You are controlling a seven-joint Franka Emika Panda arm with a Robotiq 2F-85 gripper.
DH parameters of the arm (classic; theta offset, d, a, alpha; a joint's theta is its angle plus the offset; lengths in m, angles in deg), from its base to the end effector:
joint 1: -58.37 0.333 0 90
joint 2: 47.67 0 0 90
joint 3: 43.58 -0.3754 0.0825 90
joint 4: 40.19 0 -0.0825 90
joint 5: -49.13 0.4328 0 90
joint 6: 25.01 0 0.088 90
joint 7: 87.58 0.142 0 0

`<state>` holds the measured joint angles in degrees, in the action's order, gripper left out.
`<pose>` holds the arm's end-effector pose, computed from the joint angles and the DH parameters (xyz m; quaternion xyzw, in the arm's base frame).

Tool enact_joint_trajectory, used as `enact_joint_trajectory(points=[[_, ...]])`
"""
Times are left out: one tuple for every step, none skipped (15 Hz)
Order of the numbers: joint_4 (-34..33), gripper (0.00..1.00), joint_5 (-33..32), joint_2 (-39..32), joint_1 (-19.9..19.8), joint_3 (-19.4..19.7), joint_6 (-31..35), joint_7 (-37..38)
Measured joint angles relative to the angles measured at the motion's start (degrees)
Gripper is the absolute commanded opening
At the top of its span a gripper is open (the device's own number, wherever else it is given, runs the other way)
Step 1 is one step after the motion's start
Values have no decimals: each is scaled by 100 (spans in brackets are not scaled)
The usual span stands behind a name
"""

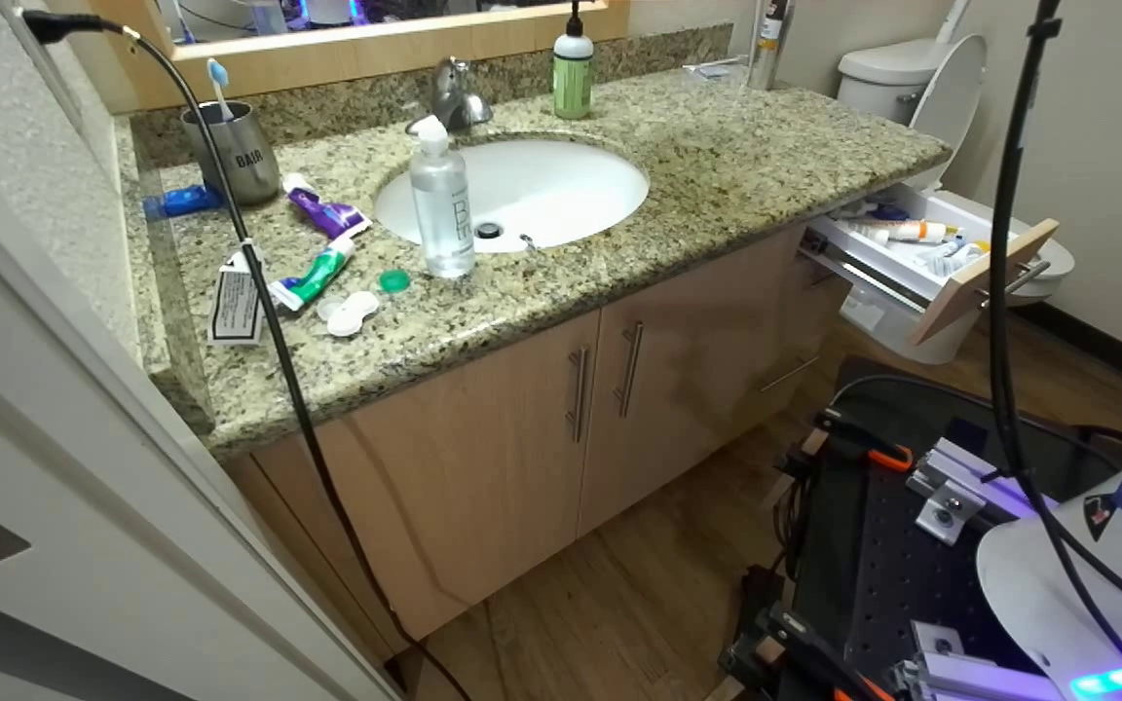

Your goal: Put the white tube in the open drawer then move the green bottle from the right to the left of the sink

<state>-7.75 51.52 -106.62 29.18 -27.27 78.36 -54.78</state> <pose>0.7379 -0.5381 0.4203 0.8134 -0.5618 0.1085 0.1046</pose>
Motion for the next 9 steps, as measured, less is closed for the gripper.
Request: enact_joint_trajectory(points=[[-90, 100, 44, -1, -93, -134, -184, -194], [-196, 100, 52, -4, -146, -206, -339, -237], [-316, 100, 40, -17, -155, -213, -360, -114], [-430, 100, 32, -28, -146, -213, -360, 13], [-505, 100, 31, -35, -131, -213, -360, 82], [-545, 100, 29, -42, -118, -213, -360, 119], [-590, 100, 20, -59, -117, -220, -378, 127], [-635, 100, -13, -79, -124, -246, -555, -90], [-658, 100, -18, -99, -136, -285, -748, -357]])
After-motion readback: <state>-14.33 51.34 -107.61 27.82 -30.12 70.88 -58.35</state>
